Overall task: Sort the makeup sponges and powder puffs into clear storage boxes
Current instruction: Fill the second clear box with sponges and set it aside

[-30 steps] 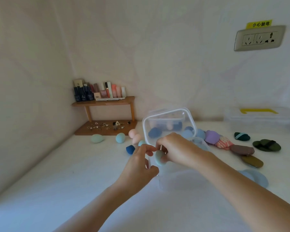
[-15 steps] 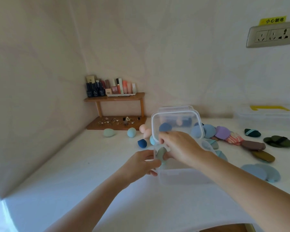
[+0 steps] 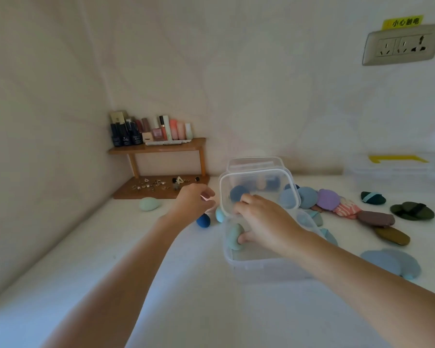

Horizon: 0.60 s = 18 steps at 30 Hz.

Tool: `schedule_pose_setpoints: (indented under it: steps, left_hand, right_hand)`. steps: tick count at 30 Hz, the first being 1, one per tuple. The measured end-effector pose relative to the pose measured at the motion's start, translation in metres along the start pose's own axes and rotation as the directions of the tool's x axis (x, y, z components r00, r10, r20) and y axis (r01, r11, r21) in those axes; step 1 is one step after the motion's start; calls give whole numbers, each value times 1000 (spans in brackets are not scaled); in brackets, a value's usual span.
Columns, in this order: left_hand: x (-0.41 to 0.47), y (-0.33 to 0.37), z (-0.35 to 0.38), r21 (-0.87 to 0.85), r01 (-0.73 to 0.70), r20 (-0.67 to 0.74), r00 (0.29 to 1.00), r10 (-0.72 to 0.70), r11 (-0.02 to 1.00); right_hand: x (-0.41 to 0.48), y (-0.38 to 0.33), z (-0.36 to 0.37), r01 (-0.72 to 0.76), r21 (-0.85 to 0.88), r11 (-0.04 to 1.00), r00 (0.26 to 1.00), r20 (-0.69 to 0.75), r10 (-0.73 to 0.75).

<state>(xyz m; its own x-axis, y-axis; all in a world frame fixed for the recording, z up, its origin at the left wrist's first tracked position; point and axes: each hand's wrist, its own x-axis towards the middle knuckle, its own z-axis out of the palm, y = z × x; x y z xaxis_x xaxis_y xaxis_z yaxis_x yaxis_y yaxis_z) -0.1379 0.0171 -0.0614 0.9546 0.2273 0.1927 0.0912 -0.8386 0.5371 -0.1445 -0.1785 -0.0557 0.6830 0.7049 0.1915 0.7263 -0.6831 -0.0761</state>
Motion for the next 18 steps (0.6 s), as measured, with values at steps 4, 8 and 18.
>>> schedule_pose_setpoints:
  steps: [4,8,18]
  left_hand:
    - [22,4,17,113,65,-20,998,-64,991]
    - [28,5,21,163,188,-50,982,-182,968]
    - [17,6,21,107,220,-70,974,-214,969]
  right_hand:
    - [0,0,1,15,16,1000,1000,-5,-14]
    - [0,3,1,33,32,999,999,-27,-32]
    - [-2,4,-1,23,43,999,998,-65,-20]
